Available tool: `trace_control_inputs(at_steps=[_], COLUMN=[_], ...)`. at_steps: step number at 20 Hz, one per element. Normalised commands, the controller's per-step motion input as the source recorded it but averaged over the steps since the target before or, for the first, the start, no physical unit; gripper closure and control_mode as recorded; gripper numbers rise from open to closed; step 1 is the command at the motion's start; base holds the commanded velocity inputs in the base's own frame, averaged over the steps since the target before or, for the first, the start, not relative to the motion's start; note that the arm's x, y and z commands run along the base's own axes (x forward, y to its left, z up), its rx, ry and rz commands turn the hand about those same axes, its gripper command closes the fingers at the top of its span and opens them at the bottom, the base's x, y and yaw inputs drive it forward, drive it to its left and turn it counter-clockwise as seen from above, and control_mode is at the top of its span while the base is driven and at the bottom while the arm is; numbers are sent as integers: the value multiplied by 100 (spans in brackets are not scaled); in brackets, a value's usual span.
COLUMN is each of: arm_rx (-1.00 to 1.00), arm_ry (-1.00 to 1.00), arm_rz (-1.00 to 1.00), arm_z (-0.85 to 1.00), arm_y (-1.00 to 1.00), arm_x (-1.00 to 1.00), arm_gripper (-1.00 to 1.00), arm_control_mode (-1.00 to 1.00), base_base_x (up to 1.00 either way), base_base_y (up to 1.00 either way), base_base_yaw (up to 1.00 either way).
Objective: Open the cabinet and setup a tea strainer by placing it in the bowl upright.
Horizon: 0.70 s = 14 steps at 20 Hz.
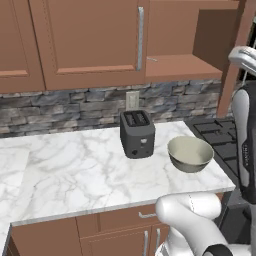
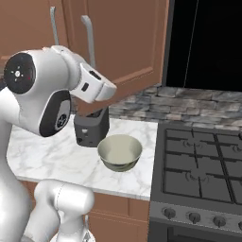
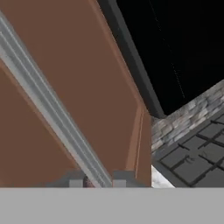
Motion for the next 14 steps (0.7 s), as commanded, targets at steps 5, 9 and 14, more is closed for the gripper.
trace_control_inputs(at_steps=[5, 9, 14], arm_rx=[5, 0, 0], arm_ry=[-5, 0, -3], arm_rz=[-3, 0, 0], arm_z=[7, 0, 8], arm_y=[-58, 0, 2], arm_x=[-46, -1, -21], arm_gripper=[100, -100, -100], arm_control_mode=[-100, -100, -100], base_base_x=[0, 0, 0], base_base_y=[0, 0, 0], base_base_yaw=[0, 0, 0])
